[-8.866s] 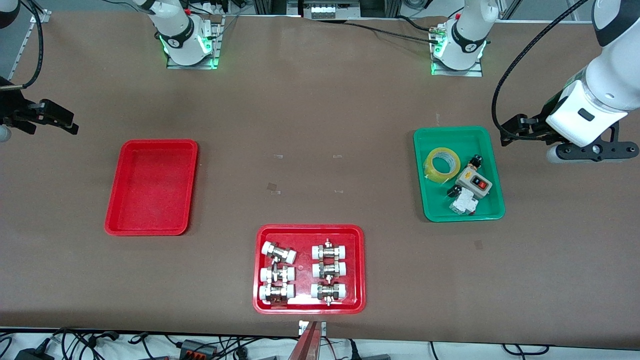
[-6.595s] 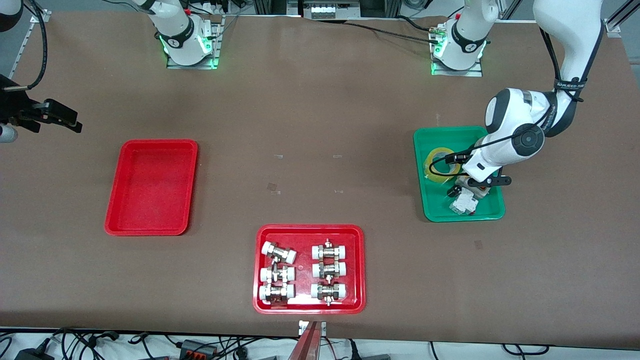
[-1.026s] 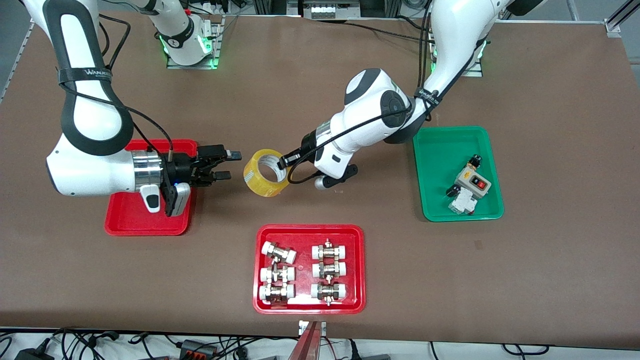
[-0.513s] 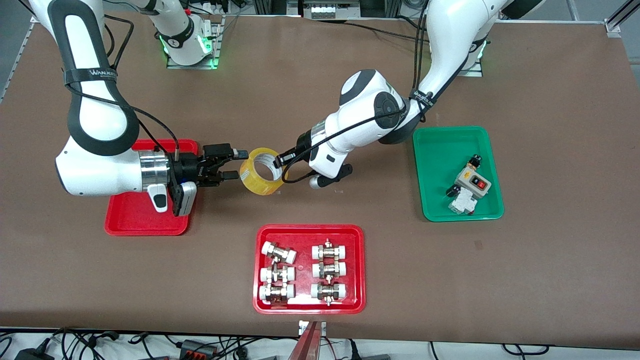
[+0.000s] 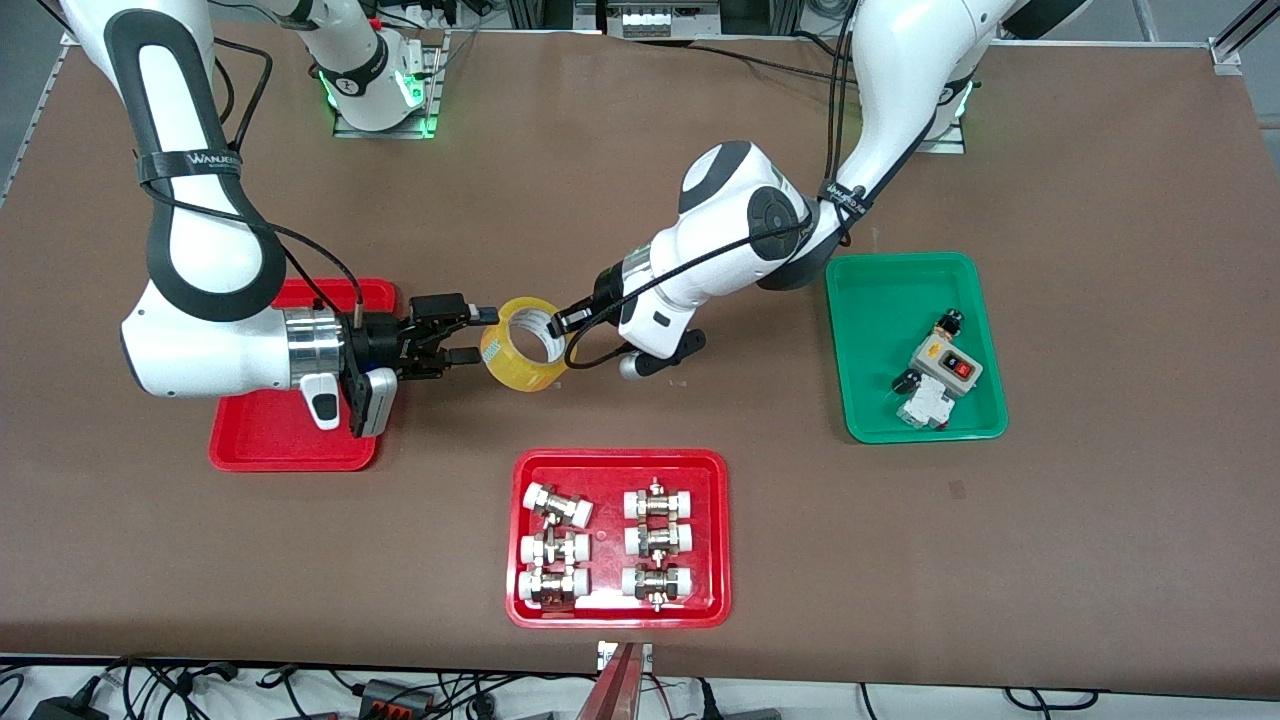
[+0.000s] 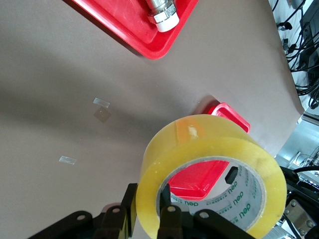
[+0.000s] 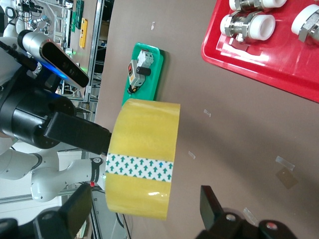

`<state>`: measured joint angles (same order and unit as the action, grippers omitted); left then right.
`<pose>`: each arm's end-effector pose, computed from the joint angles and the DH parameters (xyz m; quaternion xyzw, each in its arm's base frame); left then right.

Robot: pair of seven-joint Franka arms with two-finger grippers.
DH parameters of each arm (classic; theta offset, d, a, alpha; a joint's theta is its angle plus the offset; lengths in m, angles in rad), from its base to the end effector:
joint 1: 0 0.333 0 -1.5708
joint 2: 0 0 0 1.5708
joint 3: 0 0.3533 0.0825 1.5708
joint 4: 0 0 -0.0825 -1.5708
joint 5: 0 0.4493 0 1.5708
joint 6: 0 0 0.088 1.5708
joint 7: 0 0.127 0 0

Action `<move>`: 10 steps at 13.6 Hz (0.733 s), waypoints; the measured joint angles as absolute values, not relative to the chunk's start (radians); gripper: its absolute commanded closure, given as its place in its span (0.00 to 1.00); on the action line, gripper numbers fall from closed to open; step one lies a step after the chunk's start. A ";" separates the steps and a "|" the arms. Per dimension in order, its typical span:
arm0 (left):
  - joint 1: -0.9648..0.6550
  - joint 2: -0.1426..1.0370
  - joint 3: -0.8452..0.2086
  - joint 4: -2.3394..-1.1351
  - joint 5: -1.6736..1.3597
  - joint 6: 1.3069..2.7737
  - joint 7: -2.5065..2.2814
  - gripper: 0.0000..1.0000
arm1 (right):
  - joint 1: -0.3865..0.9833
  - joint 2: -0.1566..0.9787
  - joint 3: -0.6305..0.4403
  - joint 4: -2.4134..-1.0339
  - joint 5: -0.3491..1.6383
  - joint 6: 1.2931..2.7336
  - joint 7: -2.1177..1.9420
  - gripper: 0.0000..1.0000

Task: Left arm passes tape to right arm into tray
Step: 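Grasp the tape roll with the right gripper beside the left gripper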

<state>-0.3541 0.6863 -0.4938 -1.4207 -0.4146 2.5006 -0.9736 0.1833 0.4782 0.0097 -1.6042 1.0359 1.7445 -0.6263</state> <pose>0.6247 -0.5705 0.3635 0.8941 0.2670 -0.0987 0.3457 0.7038 0.2329 0.3591 -0.8509 -0.1880 0.0421 0.4888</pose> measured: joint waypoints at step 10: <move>-0.358 0.689 -0.494 -1.412 -0.415 2.505 -0.996 0.99 | 0.194 0.483 0.010 -1.603 1.036 1.763 -0.647 0.57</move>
